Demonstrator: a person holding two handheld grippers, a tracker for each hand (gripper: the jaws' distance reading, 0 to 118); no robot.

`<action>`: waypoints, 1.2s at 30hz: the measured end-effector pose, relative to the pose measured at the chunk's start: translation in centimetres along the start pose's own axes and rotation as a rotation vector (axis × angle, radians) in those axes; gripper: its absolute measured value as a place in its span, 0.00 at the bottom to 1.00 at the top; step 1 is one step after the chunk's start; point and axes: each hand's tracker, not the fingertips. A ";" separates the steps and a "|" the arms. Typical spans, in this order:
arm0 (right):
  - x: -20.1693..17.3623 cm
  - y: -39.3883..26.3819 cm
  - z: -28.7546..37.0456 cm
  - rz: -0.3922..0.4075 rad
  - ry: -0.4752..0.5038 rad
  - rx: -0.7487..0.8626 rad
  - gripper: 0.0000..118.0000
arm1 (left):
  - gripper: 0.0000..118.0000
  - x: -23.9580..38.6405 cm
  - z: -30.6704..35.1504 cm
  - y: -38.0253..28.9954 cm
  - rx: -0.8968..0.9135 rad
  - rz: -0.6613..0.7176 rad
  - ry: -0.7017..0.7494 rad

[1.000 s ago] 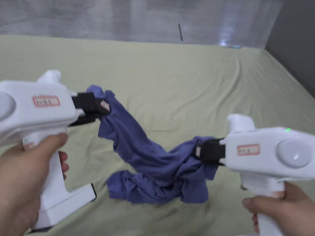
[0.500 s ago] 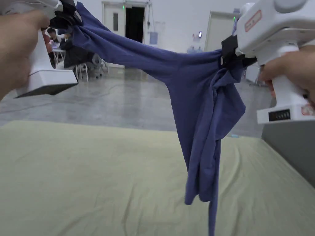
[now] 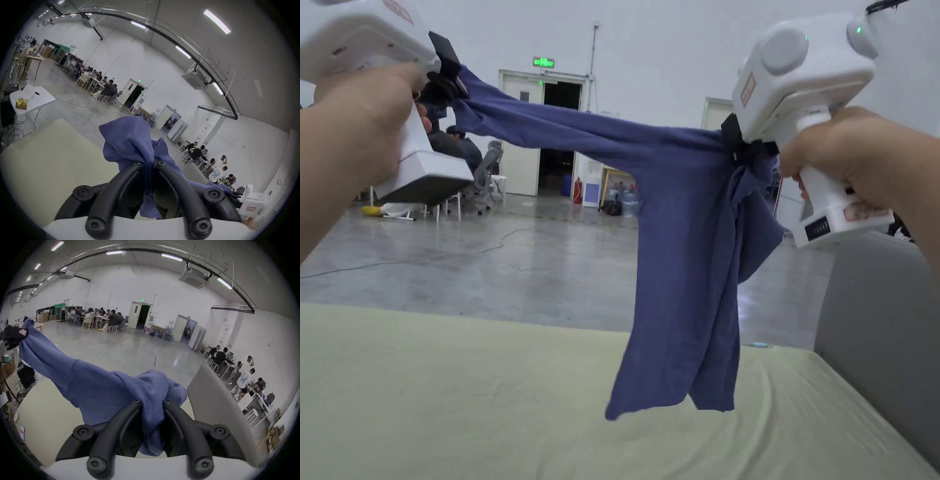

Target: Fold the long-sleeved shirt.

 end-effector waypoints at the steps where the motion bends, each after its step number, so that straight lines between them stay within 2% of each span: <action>1: -0.5 -1.6 -1.5 0.017 0.022 -0.023 0.14 | 0.05 -0.8 -0.6 -1.2 -0.033 -0.029 0.013; 4: -3.2 -8.8 -5.7 0.100 0.034 -0.096 0.14 | 0.05 -4.4 -2.2 -6.3 -0.129 -0.089 0.061; 6: -5.1 -14.7 -7.6 0.150 0.072 -0.151 0.14 | 0.05 -6.4 -1.4 -11.6 -0.226 -0.070 0.085; 10: -8.2 -28.8 -10.1 0.090 0.130 -0.292 0.14 | 0.05 -12.5 0.6 -22.8 -0.394 -0.100 0.080; 12: -9.6 -35.1 -9.7 0.128 0.156 -0.333 0.14 | 0.05 -15.2 3.0 -28.3 -0.475 -0.112 0.099; 13: -10.4 -38.3 -8.6 0.133 0.163 -0.354 0.14 | 0.05 -16.7 4.4 -30.9 -0.506 -0.093 0.108; 16: -12.5 -46.3 -4.4 0.061 0.239 -0.427 0.14 | 0.05 -21.2 9.4 -37.7 -0.602 -0.023 0.130; 19: -14.8 -52.6 -0.4 0.006 0.275 -0.484 0.14 | 0.05 -25.3 15.2 -42.5 -0.659 0.018 0.208; 21: -16.6 -55.6 2.9 -0.008 0.276 -0.506 0.14 | 0.05 -27.6 18.6 -44.3 -0.684 0.005 0.290; 24: -19.2 -59.1 6.6 -0.041 0.309 -0.541 0.14 | 0.05 -30.5 22.6 -46.6 -0.734 0.080 0.366; 25: -20.0 -60.0 7.4 -0.059 0.317 -0.560 0.14 | 0.05 -30.8 23.5 -47.1 -0.739 0.065 0.383; 30: -23.7 -63.0 8.5 0.035 0.321 -0.609 0.14 | 0.05 -32.1 25.6 -50.4 -0.807 0.033 0.435; 32: -24.0 -63.7 7.7 0.038 0.306 -0.617 0.14 | 0.05 -32.6 25.3 -51.5 -0.832 0.030 0.445; 33: -23.8 -64.1 7.1 0.016 0.317 -0.651 0.15 | 0.05 -32.9 25.2 -52.0 -0.839 0.023 0.460; 34: -23.4 -64.3 6.4 -0.012 0.340 -0.694 0.25 | 0.08 -32.9 25.1 -52.2 -0.847 0.016 0.470; 35: -22.9 -64.0 6.0 -0.032 0.353 -0.714 0.48 | 0.10 -32.8 24.9 -52.3 -0.853 0.020 0.469; 36: -22.1 -63.4 5.9 -0.075 0.382 -0.735 0.60 | 0.14 -32.5 24.8 -52.1 -0.858 0.027 0.463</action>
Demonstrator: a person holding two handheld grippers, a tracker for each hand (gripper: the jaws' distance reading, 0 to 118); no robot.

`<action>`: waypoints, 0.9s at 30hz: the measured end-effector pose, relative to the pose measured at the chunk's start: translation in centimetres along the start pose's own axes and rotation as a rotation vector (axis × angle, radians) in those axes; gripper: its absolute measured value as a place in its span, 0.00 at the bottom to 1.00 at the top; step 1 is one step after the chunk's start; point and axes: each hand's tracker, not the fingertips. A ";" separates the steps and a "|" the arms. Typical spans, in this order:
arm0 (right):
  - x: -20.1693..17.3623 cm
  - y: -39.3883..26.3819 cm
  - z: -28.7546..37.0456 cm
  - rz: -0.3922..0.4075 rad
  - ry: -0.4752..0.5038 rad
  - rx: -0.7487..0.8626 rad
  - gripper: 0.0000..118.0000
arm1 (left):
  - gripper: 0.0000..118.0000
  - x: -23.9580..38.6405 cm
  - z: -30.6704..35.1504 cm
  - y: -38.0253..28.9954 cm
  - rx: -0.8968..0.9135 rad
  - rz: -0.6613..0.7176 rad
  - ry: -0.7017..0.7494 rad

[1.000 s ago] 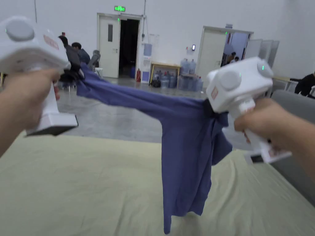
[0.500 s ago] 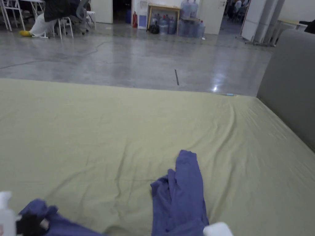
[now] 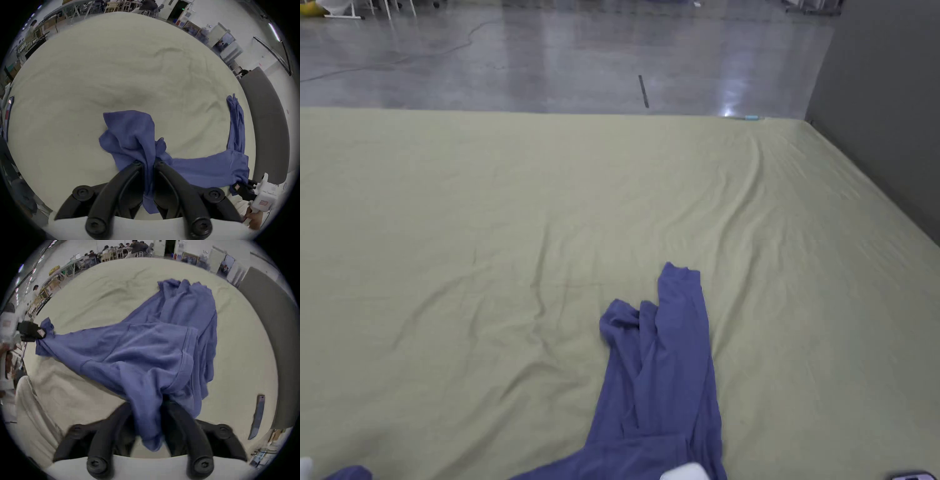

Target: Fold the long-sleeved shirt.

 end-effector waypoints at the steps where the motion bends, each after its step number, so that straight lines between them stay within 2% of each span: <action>1: 0.7 0.3 1.2 -0.034 0.026 0.006 0.60 | 0.14 0.4 0.9 -0.3 0.032 -0.009 0.014; 2: 1.2 0.4 3.0 -0.054 0.049 0.052 0.97 | 0.62 1.1 1.8 -0.2 0.082 -0.040 0.030; 3: 1.9 0.3 5.6 -0.057 0.084 0.151 1.00 | 1.00 1.6 2.5 -0.2 0.114 -0.081 -0.032; 4: 2.3 0.7 8.2 -0.061 0.061 0.241 0.98 | 1.00 2.1 4.4 0.1 0.197 -0.108 -0.092; 6: 3.3 0.6 11.3 -0.079 0.066 0.329 1.00 | 1.00 3.3 6.6 -0.1 0.230 -0.150 -0.059; 8: 2.9 0.0 12.5 -0.139 0.085 0.378 1.00 | 1.00 4.6 7.1 -0.5 0.208 -0.154 -0.057; 9: 2.7 -0.3 12.2 -0.153 0.078 0.346 1.00 | 1.00 5.1 5.2 -1.6 0.121 -0.162 -0.089; 10: 2.2 -0.8 11.7 -0.162 0.035 0.311 0.85 | 0.90 5.8 4.1 -2.6 0.050 -0.170 -0.127; 11: 1.7 -1.3 11.3 -0.163 -0.003 0.305 0.41 | 0.45 6.7 3.7 -3.4 0.060 -0.176 -0.119; 12: 1.1 -1.6 9.7 -0.149 -0.036 0.284 0.02 | 0.00 7.8 3.0 -4.4 0.068 -0.214 -0.082; 13: 0.8 -2.2 8.7 -0.166 -0.014 0.254 0.02 | 0.00 9.3 3.1 -5.2 0.102 -0.256 -0.037; 14: 0.8 -2.7 8.0 -0.197 0.049 0.220 0.02 | 0.00 10.2 2.3 -5.2 0.038 -0.279 -0.072; 15: 0.7 -3.0 7.3 -0.235 0.121 0.186 0.02 | 0.00 11.3 1.2 -4.7 -0.024 -0.298 -0.134; 17: 0.8 -3.7 6.5 -0.290 0.166 0.150 0.02 | 0.00 12.3 -0.6 -4.2 -0.092 -0.242 -0.261; 20: 0.1 -3.8 6.5 -0.232 0.162 0.147 0.02 | 0.02 17.1 -3.6 1.3 -0.058 -0.356 -0.285; 21: -0.1 -3.8 6.5 -0.217 0.158 0.147 0.02 | 0.28 21.0 -4.1 2.7 0.005 -0.444 -0.246; 22: -0.2 -3.8 6.5 -0.206 0.160 0.149 0.02 | 0.97 23.7 -5.7 4.4 0.008 -0.466 -0.242; 23: -0.2 -3.8 6.6 -0.203 0.164 0.150 0.02 | 1.00 26.4 -7.8 5.9 -0.016 -0.495 -0.225; 24: -0.2 -3.8 6.7 -0.203 0.167 0.149 0.02 | 0.98 29.0 -10.0 6.7 -0.106 -0.517 -0.277; 25: -0.2 -3.8 6.7 -0.210 0.171 0.146 0.02 | 1.00 30.8 -12.9 9.9 -0.123 -0.521 -0.283; 27: 0.3 -3.9 6.6 -0.238 0.182 0.137 0.02 | 1.00 34.6 -17.1 11.6 -0.161 -0.486 -0.231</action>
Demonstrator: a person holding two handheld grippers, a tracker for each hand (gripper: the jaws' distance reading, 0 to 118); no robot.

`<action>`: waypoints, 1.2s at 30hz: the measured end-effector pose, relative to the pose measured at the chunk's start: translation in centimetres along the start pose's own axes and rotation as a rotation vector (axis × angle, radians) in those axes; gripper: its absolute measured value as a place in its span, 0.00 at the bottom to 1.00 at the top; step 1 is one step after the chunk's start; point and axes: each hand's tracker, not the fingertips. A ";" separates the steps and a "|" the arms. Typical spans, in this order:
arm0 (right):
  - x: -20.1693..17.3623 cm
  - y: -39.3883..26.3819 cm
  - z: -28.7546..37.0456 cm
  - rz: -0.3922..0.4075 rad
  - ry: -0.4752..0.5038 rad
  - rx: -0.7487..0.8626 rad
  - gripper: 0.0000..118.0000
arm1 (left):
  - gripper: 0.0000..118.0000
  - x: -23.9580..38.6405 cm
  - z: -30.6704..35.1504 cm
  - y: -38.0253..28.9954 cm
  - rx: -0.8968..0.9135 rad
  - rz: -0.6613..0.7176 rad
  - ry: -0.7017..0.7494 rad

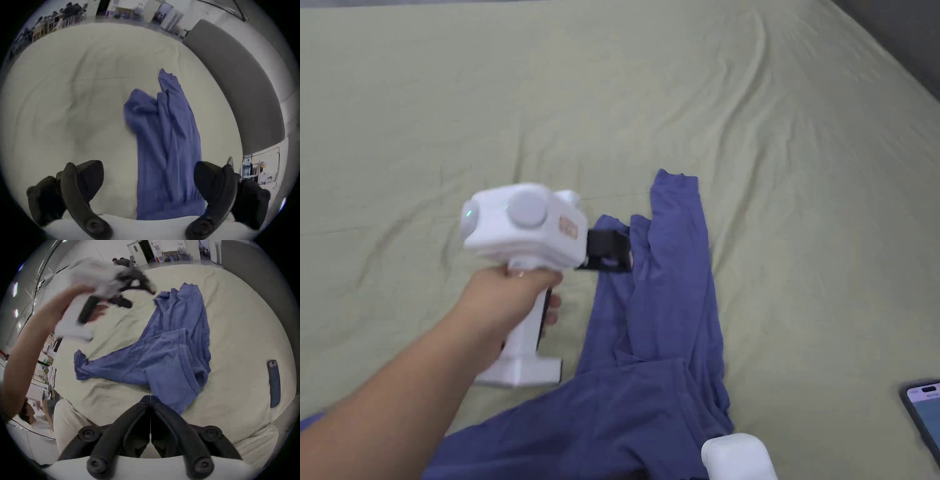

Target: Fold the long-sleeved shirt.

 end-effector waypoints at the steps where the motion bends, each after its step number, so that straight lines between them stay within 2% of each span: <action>1: 0.3 0.1 -0.1 -0.007 0.000 -0.005 0.02 | 1.00 0.6 -1.6 1.0 0.003 0.010 0.020; 3: 1.0 0.0 -0.3 -0.020 -0.011 -0.016 0.02 | 1.00 1.1 0.4 3.8 0.020 -0.007 0.067; 6: 2.2 0.1 -0.5 -0.038 -0.034 -0.026 0.02 | 0.99 1.2 -2.6 5.2 -0.008 -0.051 0.129; 7: 2.5 0.2 -0.5 -0.042 -0.044 -0.026 0.02 | 0.85 1.2 -3.1 5.2 -0.040 -0.077 0.159; 8: 2.9 0.4 -0.6 -0.046 -0.058 -0.024 0.02 | 0.53 1.8 -3.6 4.7 -0.058 -0.118 0.213; 9: 3.1 0.5 -0.6 -0.049 -0.073 -0.021 0.02 | 0.28 2.1 -3.1 4.3 -0.032 -0.174 0.309; 10: 3.4 0.8 -0.7 -0.054 -0.085 -0.020 0.02 | 0.20 1.4 -2.9 4.8 -0.027 -0.164 0.227; 12: 4.2 1.5 -0.9 -0.084 -0.113 -0.012 0.02 | 0.04 2.0 -2.0 4.3 -0.024 -0.181 0.171; 14: 5.0 2.6 -0.8 -0.126 -0.111 0.000 0.02 | 0.04 2.0 -0.7 4.1 -0.010 -0.172 0.171; 15: 5.4 3.5 -0.6 -0.150 -0.117 0.022 0.02 | 0.04 1.4 0.3 4.6 0.007 -0.125 0.108; 17: 5.8 5.1 -0.3 -0.159 -0.121 0.064 0.02 | 0.04 1.4 2.5 4.7 0.058 -0.085 0.055; 18: 5.9 6.0 -0.4 -0.148 -0.079 0.091 0.06 | 0.04 1.6 3.6 4.9 0.075 -0.093 0.049; 19: 6.0 6.9 -0.9 -0.147 -0.021 0.086 0.53 | 0.04 1.9 4.6 4.9 0.087 -0.104 0.041; 20: 6.0 7.7 -1.8 -0.142 -0.039 0.072 0.98 | 0.04 2.2 5.5 5.0 0.097 -0.119 0.036; 21: 5.9 8.5 -3.5 -0.145 -0.041 -0.020 0.98 | 0.04 2.5 6.4 5.0 0.104 -0.130 0.031; 22: 6.2 8.6 -4.3 -0.120 -0.057 0.074 0.95 | 0.04 2.7 6.6 5.2 0.108 -0.134 0.029; 23: 5.8 8.9 -6.1 -0.118 -0.050 0.001 0.96 | 0.04 2.7 7.1 5.3 0.113 -0.133 0.023; 24: 5.4 8.8 -7.8 -0.126 -0.112 -0.067 0.94 | 0.04 2.7 7.6 5.4 0.120 -0.129 0.018; 25: 4.8 9.4 -8.4 -0.123 -0.134 -0.096 0.78 | 0.04 2.7 7.9 5.4 0.126 -0.126 0.021; 27: 3.8 8.7 -9.8 -0.040 -0.080 -0.091 0.16 | 0.04 2.4 8.2 5.3 0.142 -0.119 0.040; 29: 2.7 8.0 -9.1 0.035 -0.188 -0.066 0.16 | 0.04 1.8 8.9 5.4 0.150 -0.096 0.047; 30: 2.5 7.8 -7.8 0.057 -0.154 -0.042 0.16 | 0.04 0.4 9.0 6.1 0.155 -0.078 0.047; 32: 3.0 7.9 -4.2 0.031 -0.107 0.018 0.15 | 0.04 -1.4 11.1 6.7 0.202 -0.029 0.050; 36: 4.5 9.8 4.3 0.021 -0.140 0.182 0.15 | 0.04 -4.0 19.2 5.6 0.357 0.054 0.074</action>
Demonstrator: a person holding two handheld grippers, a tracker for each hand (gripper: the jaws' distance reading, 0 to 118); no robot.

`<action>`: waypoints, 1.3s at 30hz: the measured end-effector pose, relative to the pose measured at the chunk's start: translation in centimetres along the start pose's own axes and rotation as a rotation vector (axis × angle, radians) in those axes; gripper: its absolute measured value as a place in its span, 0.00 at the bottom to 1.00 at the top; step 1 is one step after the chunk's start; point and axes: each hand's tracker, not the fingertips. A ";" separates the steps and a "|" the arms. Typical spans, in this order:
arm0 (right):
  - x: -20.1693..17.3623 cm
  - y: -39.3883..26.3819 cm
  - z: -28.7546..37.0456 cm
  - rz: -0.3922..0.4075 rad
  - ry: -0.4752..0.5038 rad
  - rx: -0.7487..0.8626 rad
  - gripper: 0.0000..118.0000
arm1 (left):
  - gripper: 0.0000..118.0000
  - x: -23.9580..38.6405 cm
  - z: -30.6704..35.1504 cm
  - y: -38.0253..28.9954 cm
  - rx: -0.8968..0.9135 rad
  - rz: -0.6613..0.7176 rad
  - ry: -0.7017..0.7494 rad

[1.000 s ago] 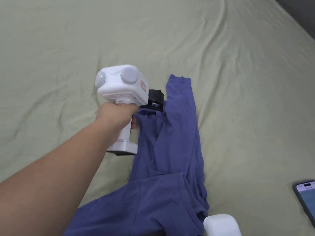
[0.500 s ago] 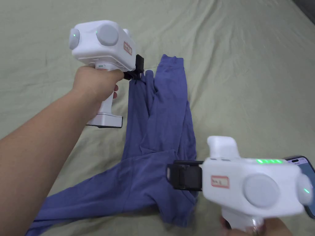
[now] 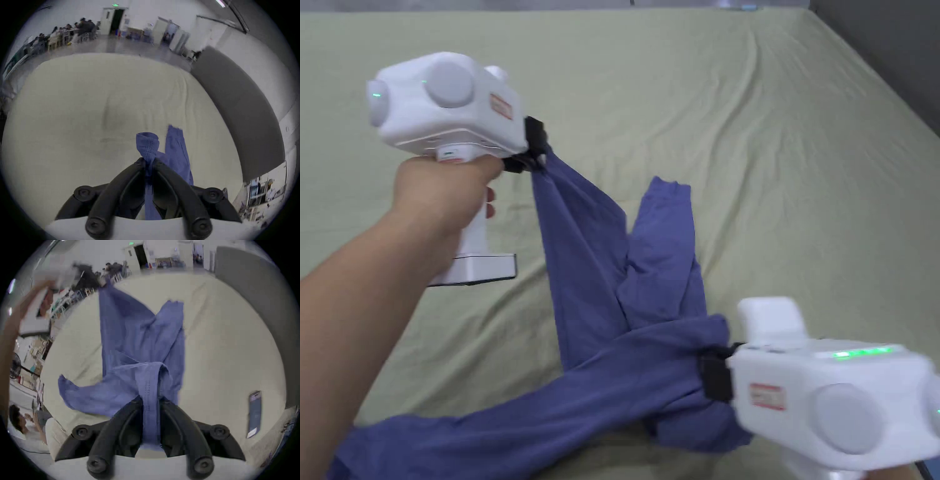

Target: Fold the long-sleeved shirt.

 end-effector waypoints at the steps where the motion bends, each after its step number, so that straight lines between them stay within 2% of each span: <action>1: 1.2 1.8 1.9 -0.020 -0.018 0.043 0.15 | 0.04 -0.8 2.0 1.1 0.043 0.024 0.012; 3: 3.0 5.4 5.1 -0.052 -0.052 0.134 0.15 | 0.04 -2.0 6.3 2.6 0.125 0.084 -0.012; 7: 4.2 14.7 10.0 0.035 -0.177 0.304 0.15 | 0.04 -3.0 14.7 6.9 0.328 0.126 -0.009; 10: 3.9 22.0 13.1 0.031 -0.201 0.414 0.15 | 0.04 -3.7 20.6 10.5 0.462 0.180 -0.006; 13: 4.0 29.5 15.5 -0.012 -0.167 0.458 0.15 | 0.04 -4.3 24.7 14.6 0.519 0.191 0.023; 16: 3.0 36.2 17.3 -0.014 -0.186 0.495 0.15 | 0.04 -4.5 27.2 18.5 0.540 0.211 0.025; 20: 1.6 44.9 19.1 0.004 -0.211 0.504 0.15 | 0.04 -3.0 29.3 23.5 0.568 0.160 0.068; 25: 0.7 53.1 20.8 0.014 -0.245 0.531 0.15 | 0.04 -1.8 30.6 29.2 0.618 0.152 0.054; 29: 0.8 56.5 21.5 0.022 -0.247 0.568 0.15 | 0.04 -1.3 30.4 32.1 0.643 0.151 0.032; 33: 1.9 56.5 19.3 0.059 -0.237 0.567 0.15 | 0.04 -2.4 28.1 32.0 0.624 0.195 -0.006; 36: 3.3 54.3 14.5 0.055 -0.179 0.496 0.15 | 0.04 -4.1 24.7 29.9 0.585 0.196 0.001; 39: 4.9 49.9 7.6 0.092 -0.163 0.408 0.15 | 0.04 -7.0 20.5 25.8 0.501 0.230 0.004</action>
